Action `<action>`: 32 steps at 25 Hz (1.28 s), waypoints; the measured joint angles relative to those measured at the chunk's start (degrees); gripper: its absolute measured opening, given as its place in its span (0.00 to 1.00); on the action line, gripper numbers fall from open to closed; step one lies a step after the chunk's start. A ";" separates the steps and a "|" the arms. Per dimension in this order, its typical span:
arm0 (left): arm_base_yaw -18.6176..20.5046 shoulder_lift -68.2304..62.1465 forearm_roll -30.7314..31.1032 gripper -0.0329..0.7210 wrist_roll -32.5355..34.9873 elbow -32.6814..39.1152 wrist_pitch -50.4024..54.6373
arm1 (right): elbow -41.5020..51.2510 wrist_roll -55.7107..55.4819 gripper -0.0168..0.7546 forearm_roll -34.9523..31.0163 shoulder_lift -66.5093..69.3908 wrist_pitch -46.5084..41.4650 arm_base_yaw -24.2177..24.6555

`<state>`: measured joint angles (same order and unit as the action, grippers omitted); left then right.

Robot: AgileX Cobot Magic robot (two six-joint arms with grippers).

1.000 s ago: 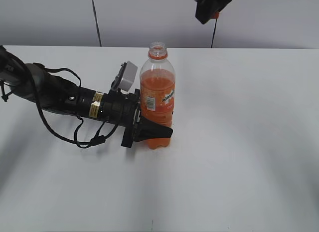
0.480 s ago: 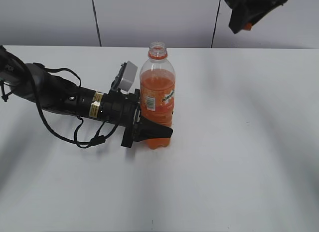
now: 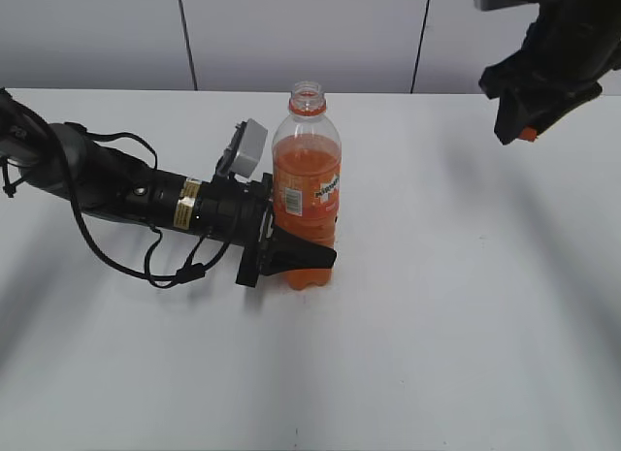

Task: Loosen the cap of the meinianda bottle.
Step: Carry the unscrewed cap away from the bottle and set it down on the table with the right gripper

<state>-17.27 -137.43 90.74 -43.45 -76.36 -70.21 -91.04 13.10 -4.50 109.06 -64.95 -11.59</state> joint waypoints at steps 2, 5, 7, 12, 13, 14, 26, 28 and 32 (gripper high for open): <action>0.00 0.00 0.00 0.59 0.00 0.00 0.00 | 3.20 -1.21 0.41 0.00 0.00 2.58 1.44; 0.00 0.00 0.00 0.59 0.00 0.00 -0.05 | 8.13 -1.95 0.41 0.08 0.00 6.47 2.67; 0.00 0.00 0.00 0.59 0.00 0.00 -0.05 | 11.36 -2.41 0.41 0.29 0.00 9.22 2.97; 0.00 0.00 0.00 0.59 0.00 0.00 -0.05 | 18.43 -3.60 0.41 0.34 0.00 16.18 2.97; 0.00 0.00 0.00 0.59 0.00 0.00 -0.05 | 19.49 -3.82 0.41 0.46 0.06 17.33 2.97; 0.00 0.00 0.00 0.59 0.00 0.00 -0.05 | 20.23 -4.21 0.41 0.60 0.14 18.30 2.97; 0.00 0.00 0.00 0.59 0.00 0.00 -0.05 | 21.98 -11.50 0.41 8.54 4.44 22.64 3.37; 0.00 0.00 0.00 0.59 0.00 0.00 -0.05 | 21.98 -11.81 0.41 8.60 4.44 23.75 3.37; 0.00 0.00 0.00 0.59 0.00 0.00 -0.05 | 21.98 -13.83 0.41 8.61 4.44 25.60 3.37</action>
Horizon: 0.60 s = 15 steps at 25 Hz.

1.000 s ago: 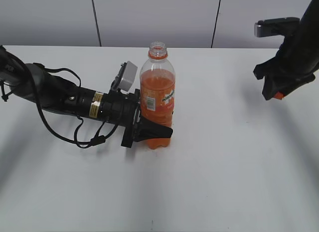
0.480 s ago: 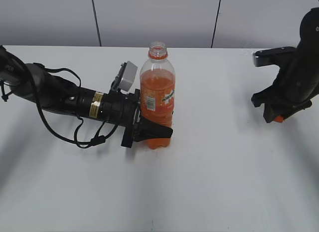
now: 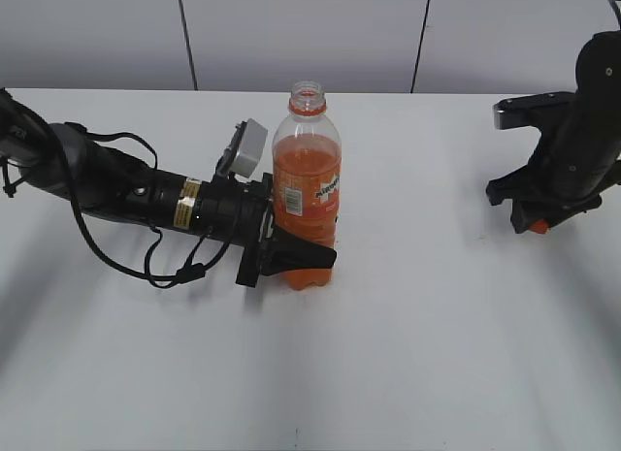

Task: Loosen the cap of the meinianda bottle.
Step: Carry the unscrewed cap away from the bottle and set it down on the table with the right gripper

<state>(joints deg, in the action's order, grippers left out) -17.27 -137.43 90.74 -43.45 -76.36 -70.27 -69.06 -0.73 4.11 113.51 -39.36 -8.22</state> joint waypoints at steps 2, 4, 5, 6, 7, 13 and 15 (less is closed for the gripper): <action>0.00 0.00 0.00 0.59 0.00 0.00 0.00 | 0.11 -0.74 0.41 0.00 0.00 0.93 0.00; 0.00 0.00 0.00 0.59 0.00 0.00 0.00 | 0.31 -1.47 0.41 0.00 0.00 1.59 0.00; 0.00 0.00 0.00 0.59 0.00 0.00 0.00 | 0.36 -1.70 0.41 0.00 0.00 1.77 0.00; 0.00 0.00 0.00 0.59 0.00 0.00 0.00 | 0.36 -1.82 0.41 0.00 0.00 1.90 0.00; 0.00 0.00 0.00 0.59 0.00 0.00 0.00 | 0.36 -2.06 0.41 0.00 0.00 1.94 0.00; 0.00 0.00 0.00 0.59 0.00 0.00 0.00 | 0.36 -2.56 0.41 -0.71 0.11 2.41 0.00; 0.00 0.00 0.00 0.59 0.00 0.00 0.00 | 0.36 -2.56 0.41 -1.69 0.51 2.89 0.00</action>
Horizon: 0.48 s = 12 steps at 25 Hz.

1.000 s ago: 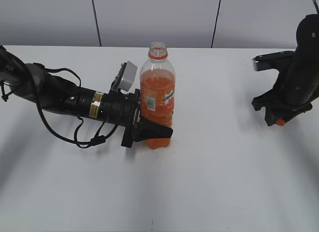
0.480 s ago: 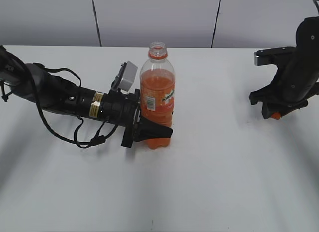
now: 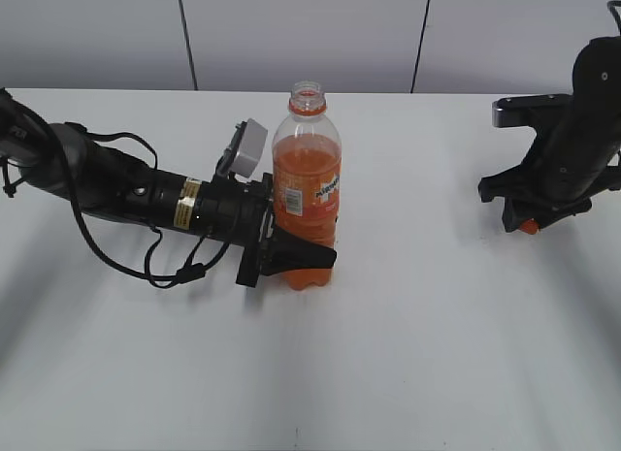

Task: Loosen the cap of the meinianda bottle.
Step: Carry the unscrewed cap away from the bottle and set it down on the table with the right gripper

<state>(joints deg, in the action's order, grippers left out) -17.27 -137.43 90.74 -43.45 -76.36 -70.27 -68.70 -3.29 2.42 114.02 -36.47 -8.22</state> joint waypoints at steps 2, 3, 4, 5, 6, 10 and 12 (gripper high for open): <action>0.00 0.00 0.00 0.59 0.00 0.00 0.00 | 0.00 0.00 0.41 -0.58 0.82 0.22 0.00; 0.00 0.00 0.00 0.59 0.00 0.00 0.00 | 0.00 0.00 0.41 -0.84 1.12 0.27 0.00; 0.00 0.00 0.00 0.59 0.00 0.00 0.00 | 0.00 0.00 0.41 -1.13 1.41 0.34 0.00; 0.00 0.00 0.00 0.59 0.00 0.00 0.00 | 0.00 0.00 0.41 -1.27 1.65 0.44 0.00; 0.00 0.00 0.00 0.59 0.00 0.00 0.00 | 0.00 0.00 0.41 -1.32 1.86 0.47 0.00; 0.00 0.00 0.00 0.59 0.00 0.00 0.00 | 0.00 0.00 0.41 -1.92 2.18 0.61 0.00; 0.00 0.00 0.00 0.59 0.00 0.00 0.00 | 0.00 0.00 0.41 -2.42 2.18 0.81 0.00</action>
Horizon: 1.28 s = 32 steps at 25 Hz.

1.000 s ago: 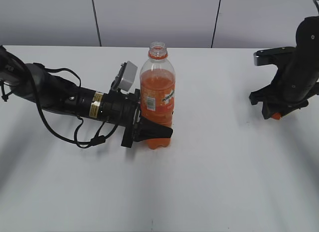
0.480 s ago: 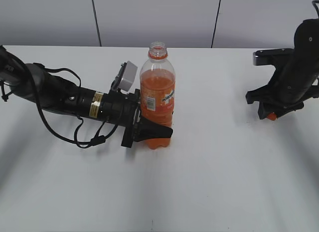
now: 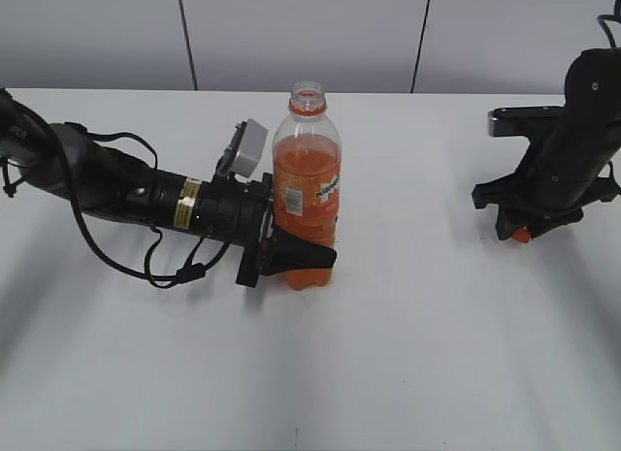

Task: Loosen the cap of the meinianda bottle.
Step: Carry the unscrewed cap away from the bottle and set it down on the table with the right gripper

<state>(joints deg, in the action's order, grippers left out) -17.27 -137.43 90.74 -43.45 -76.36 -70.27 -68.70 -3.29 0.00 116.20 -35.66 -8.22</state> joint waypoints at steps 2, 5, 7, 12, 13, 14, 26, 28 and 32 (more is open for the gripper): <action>0.00 0.00 0.00 0.59 0.00 0.00 0.00 | 0.00 0.00 0.41 0.00 0.01 0.11 0.00; 0.00 0.00 0.00 0.59 0.00 0.00 0.00 | 0.00 0.00 0.41 0.00 0.40 0.13 0.00; 0.00 0.00 0.00 0.59 0.00 0.00 0.00 | 0.00 0.00 0.41 -0.49 0.77 0.13 0.00; 0.00 0.00 0.00 0.59 0.00 0.00 0.00 | 0.00 0.00 0.41 -0.55 1.12 0.03 0.00; 0.00 0.00 0.00 0.59 0.00 0.00 0.00 | 0.00 0.00 0.41 -0.55 1.12 0.03 0.00; 0.00 0.00 0.00 0.59 0.00 0.00 0.00 | 0.00 -0.06 0.41 -0.55 1.12 0.03 0.00; 0.00 0.00 0.00 0.59 0.00 0.00 0.00 | 0.00 0.05 0.49 -1.31 1.12 -1.11 0.00; 0.00 0.00 0.00 0.59 0.00 0.00 0.00 | 0.00 0.05 0.49 -1.79 1.06 -1.15 0.00; 0.00 0.00 0.00 0.59 0.00 0.00 0.00 | -0.61 0.05 0.49 -3.91 -0.32 -2.40 0.00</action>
<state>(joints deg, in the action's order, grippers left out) -17.27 -137.43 90.74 -43.45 -76.36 -70.27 -69.31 -3.24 -3.91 115.88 -38.05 -8.22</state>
